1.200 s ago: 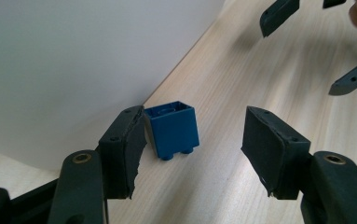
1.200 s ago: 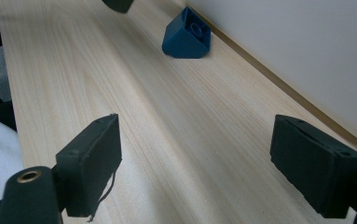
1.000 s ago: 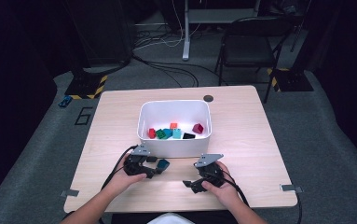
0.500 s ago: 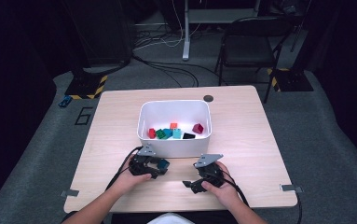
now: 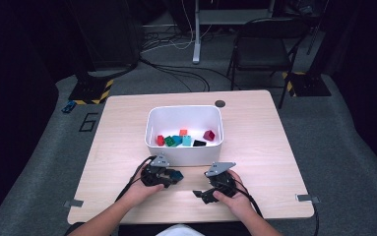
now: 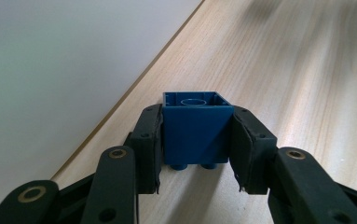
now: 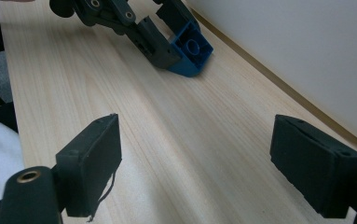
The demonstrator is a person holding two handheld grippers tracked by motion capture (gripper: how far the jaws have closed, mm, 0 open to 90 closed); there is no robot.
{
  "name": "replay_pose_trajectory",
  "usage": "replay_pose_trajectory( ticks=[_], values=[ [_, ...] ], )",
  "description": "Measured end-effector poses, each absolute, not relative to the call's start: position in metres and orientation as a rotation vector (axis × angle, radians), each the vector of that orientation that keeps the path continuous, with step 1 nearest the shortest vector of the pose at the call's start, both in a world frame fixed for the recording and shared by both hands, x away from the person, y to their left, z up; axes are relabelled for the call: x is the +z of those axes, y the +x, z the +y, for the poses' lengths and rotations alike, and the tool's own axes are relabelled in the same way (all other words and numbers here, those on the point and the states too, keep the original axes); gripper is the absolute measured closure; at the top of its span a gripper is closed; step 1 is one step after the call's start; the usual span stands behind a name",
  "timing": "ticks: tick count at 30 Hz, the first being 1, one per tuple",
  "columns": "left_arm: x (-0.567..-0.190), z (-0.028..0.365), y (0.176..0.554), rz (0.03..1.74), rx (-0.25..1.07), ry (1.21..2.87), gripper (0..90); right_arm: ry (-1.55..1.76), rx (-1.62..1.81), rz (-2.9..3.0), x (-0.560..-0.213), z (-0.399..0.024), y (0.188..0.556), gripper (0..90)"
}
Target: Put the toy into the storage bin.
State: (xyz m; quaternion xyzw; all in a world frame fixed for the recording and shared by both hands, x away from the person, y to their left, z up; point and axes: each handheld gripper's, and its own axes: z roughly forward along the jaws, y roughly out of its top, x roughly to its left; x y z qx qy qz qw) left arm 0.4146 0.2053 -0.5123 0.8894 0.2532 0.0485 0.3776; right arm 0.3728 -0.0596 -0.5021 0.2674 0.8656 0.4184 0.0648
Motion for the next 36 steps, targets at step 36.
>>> replay_pose_trajectory(
  ticks=[36],
  values=[
    [-0.364, 0.214, 0.432, 0.594, 0.073, 2.162, 58.4, 0.782, 1.257, 2.612, -0.501, -0.057, 0.372, 16.0]
  ],
)
